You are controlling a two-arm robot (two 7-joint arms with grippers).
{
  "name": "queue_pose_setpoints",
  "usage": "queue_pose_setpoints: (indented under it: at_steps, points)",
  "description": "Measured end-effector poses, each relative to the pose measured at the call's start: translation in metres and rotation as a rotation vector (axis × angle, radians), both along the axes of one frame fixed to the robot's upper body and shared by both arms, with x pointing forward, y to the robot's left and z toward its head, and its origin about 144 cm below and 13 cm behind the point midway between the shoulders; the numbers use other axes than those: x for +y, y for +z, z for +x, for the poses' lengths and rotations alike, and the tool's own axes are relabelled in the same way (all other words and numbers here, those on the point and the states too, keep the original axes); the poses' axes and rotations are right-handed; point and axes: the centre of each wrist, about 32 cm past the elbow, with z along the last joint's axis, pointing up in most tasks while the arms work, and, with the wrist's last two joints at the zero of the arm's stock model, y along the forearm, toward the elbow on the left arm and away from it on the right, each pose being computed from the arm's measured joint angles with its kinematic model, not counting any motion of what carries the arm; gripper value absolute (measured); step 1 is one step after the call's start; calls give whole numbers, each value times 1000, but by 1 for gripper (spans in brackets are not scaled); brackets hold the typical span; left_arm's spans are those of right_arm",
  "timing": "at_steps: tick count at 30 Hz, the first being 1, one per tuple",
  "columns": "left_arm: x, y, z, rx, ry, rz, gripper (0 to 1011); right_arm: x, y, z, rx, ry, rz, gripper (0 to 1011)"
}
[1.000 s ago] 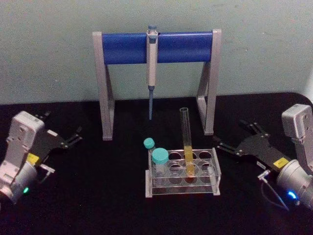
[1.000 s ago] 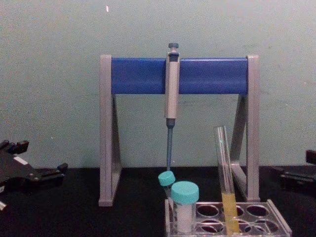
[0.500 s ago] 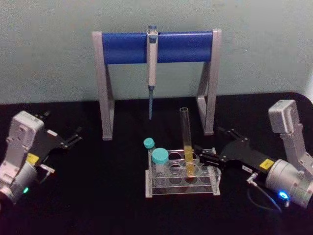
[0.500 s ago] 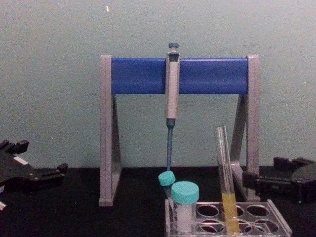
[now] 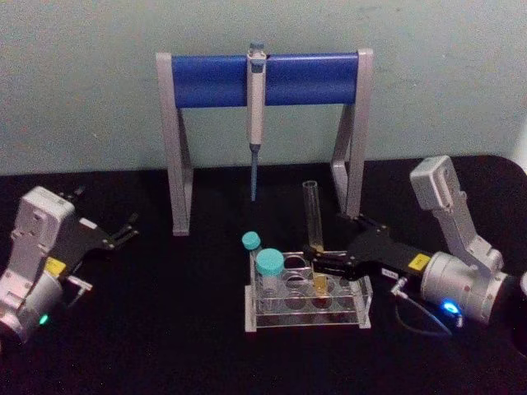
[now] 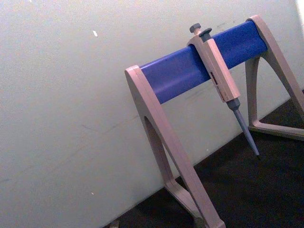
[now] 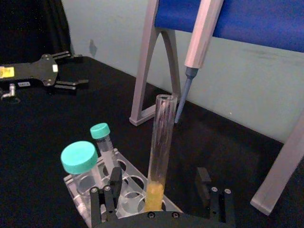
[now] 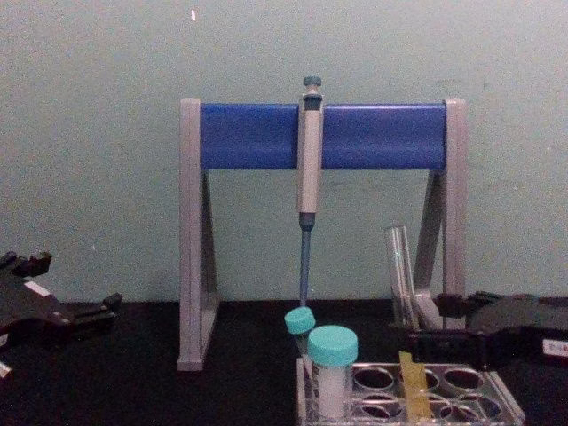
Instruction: Pick up the test tube from the test tube rack, shake it, then place it back into the test tube rack.
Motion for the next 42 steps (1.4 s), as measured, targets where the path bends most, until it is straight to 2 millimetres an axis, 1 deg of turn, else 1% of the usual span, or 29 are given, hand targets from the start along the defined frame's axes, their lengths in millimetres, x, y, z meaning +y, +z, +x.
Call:
queue_pose_setpoints:
  at_steps: [7, 13, 29, 30, 31, 32, 33, 36, 37, 38, 39, 42]
  points:
    - [0, 0, 0, 0, 0, 0, 1010, 5, 0, 20, -4, 28, -10, 1000]
    - [0, 0, 0, 0, 0, 0, 1010, 9, 0, 28, -12, 41, -6, 1000]
    - [0, 0, 0, 0, 0, 0, 1010, 9, 0, 28, -14, 41, -7, 997]
    - [0, 0, 0, 0, 0, 0, 1010, 9, 0, 28, -14, 41, -7, 987]
    - [0, 0, 0, 0, 0, 0, 1010, 9, 0, 28, -14, 41, -7, 951]
    - [0, 0, 0, 0, 0, 0, 1010, 9, 0, 28, -14, 41, -7, 944]
    - [0, 0, 0, 0, 0, 0, 1010, 9, 0, 28, -14, 41, -7, 897]
    - [0, 0, 0, 0, 0, 0, 1010, 9, 0, 28, -13, 41, -7, 837]
    - [0, 0, 0, 0, 0, 0, 1010, 9, 0, 28, -13, 41, -7, 794]
    - [0, 0, 0, 0, 0, 0, 1010, 8, 0, 28, -13, 41, -7, 785]
    - [0, 0, 0, 0, 0, 0, 1010, 8, 0, 28, -13, 40, -7, 737]
    - [0, 0, 0, 0, 0, 0, 1010, 8, 0, 28, -13, 40, -7, 659]
